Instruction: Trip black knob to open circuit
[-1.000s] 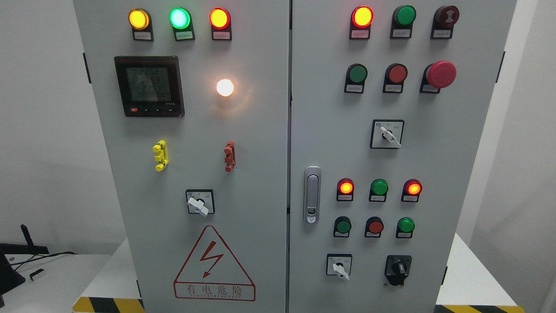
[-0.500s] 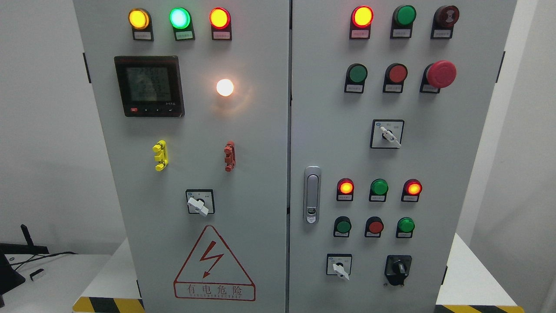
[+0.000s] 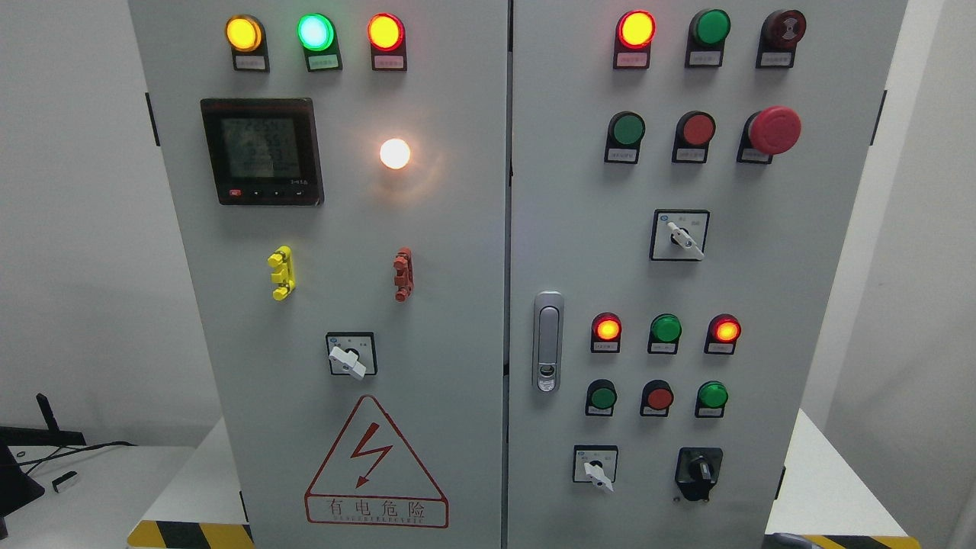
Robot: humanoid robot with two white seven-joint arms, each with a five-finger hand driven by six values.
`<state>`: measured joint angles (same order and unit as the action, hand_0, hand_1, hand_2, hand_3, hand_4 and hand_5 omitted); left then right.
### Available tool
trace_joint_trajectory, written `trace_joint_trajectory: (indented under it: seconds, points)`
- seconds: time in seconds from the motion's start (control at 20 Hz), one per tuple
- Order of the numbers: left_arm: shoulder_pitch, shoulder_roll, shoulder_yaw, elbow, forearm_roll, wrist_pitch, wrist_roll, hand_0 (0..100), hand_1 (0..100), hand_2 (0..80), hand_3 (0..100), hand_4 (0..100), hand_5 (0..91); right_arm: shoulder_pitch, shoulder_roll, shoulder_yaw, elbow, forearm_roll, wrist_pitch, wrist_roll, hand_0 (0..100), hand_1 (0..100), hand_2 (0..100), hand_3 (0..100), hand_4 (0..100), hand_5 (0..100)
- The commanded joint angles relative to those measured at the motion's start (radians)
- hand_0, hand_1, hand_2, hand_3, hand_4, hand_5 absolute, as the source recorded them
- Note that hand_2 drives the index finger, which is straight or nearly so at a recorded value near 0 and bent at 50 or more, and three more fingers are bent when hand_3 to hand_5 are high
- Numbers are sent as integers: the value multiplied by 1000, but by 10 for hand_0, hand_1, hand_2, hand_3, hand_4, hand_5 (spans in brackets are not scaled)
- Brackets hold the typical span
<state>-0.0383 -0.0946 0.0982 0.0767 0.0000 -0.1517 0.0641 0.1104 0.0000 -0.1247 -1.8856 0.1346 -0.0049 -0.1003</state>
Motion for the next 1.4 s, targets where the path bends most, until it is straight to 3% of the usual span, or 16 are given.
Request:
trace_joint_trajectory:
  seconds: [0.0, 0.4, 0.55, 0.9, 1.05, 1.2, 1.35]
  points:
    - [0, 1, 0, 0, 5, -5, 0, 120, 389, 0, 0, 0, 0, -35, 15, 25, 34, 3, 28, 1, 366, 582, 358, 818, 940, 996]
    - [0, 1, 0, 0, 5, -5, 0, 120, 389, 0, 0, 0, 0, -86, 20, 11, 101, 5, 29, -5, 346, 585, 368, 832, 940, 994]
    - [0, -1, 0, 0, 5, -5, 0, 120, 389, 0, 0, 0, 0, -101, 21, 8, 117, 5, 29, -5, 203, 588, 382, 840, 940, 993]
    - [0, 0, 0, 0, 5, -5, 0, 120, 389, 0, 0, 0, 0, -132, 21, 10, 151, 7, 51, -5, 127, 625, 386, 842, 939, 992]
    - [0, 1, 0, 0, 5, -5, 0, 120, 389, 0, 0, 0, 0, -144, 20, 10, 166, 7, 60, -5, 38, 669, 389, 849, 943, 992]
    - [0, 1, 0, 0, 5, -5, 0, 120, 389, 0, 0, 0, 0, -159, 21, 11, 180, 7, 54, -5, 36, 698, 389, 855, 948, 993]
    - [0, 0, 0, 0, 5, -5, 0, 120, 389, 0, 0, 0, 0, -179, 23, 10, 194, 3, 54, -5, 120, 708, 388, 855, 949, 994]
